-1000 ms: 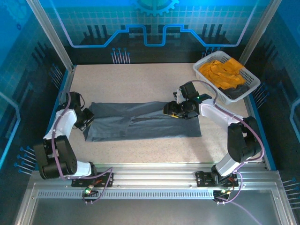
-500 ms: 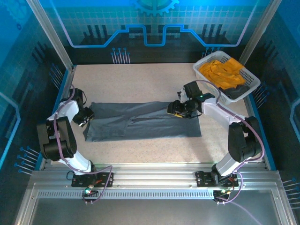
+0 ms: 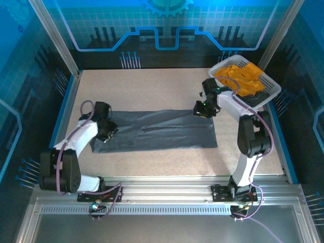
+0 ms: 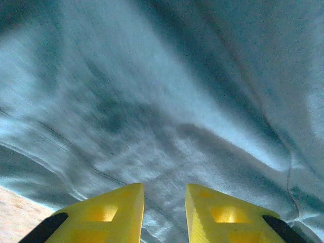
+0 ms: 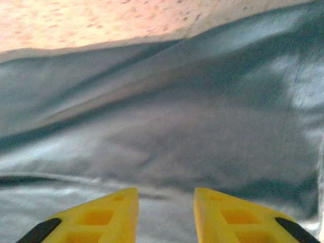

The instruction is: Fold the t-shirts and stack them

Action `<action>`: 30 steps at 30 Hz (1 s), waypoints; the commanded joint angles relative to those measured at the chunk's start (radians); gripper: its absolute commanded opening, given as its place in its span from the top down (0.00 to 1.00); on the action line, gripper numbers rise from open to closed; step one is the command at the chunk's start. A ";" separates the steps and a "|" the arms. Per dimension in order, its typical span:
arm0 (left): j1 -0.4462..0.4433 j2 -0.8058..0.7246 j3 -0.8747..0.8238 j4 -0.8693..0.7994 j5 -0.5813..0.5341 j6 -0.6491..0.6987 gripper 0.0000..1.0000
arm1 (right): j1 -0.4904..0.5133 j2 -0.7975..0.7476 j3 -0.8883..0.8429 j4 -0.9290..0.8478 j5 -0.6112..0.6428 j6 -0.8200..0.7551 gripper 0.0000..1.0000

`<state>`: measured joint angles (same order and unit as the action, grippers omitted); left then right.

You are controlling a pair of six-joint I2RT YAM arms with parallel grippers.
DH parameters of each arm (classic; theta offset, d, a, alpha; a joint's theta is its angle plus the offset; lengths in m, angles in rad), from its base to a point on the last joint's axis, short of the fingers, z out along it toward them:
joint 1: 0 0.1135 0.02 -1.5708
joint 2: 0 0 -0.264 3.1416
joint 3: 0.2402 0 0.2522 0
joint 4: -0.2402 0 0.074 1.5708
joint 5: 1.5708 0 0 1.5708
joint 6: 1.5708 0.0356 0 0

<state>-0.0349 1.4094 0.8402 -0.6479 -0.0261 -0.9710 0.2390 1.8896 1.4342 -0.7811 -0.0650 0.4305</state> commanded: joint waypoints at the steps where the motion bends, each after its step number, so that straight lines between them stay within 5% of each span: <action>1: -0.018 0.135 0.035 0.042 0.062 -0.176 0.72 | 0.001 0.115 0.087 -0.140 0.119 -0.058 0.67; 7: -0.026 0.443 0.254 -0.003 0.091 -0.108 0.69 | 0.014 0.229 0.148 -0.262 0.203 -0.052 0.64; 11: -0.029 0.609 0.458 -0.058 0.081 -0.056 0.68 | 0.041 0.176 0.073 -0.303 0.238 -0.004 0.61; 22: -0.157 1.154 1.369 -0.222 0.161 0.091 0.59 | 0.274 -0.050 -0.318 -0.160 0.058 0.379 0.58; 30: -0.215 1.317 1.556 0.118 0.311 -0.011 0.55 | 0.391 -0.089 -0.355 -0.001 -0.089 0.620 0.58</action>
<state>-0.2382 2.6442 2.3760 -0.6422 0.2035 -0.9428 0.6052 1.7802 1.0622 -0.8700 -0.0624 0.9226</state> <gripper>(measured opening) 0.443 0.421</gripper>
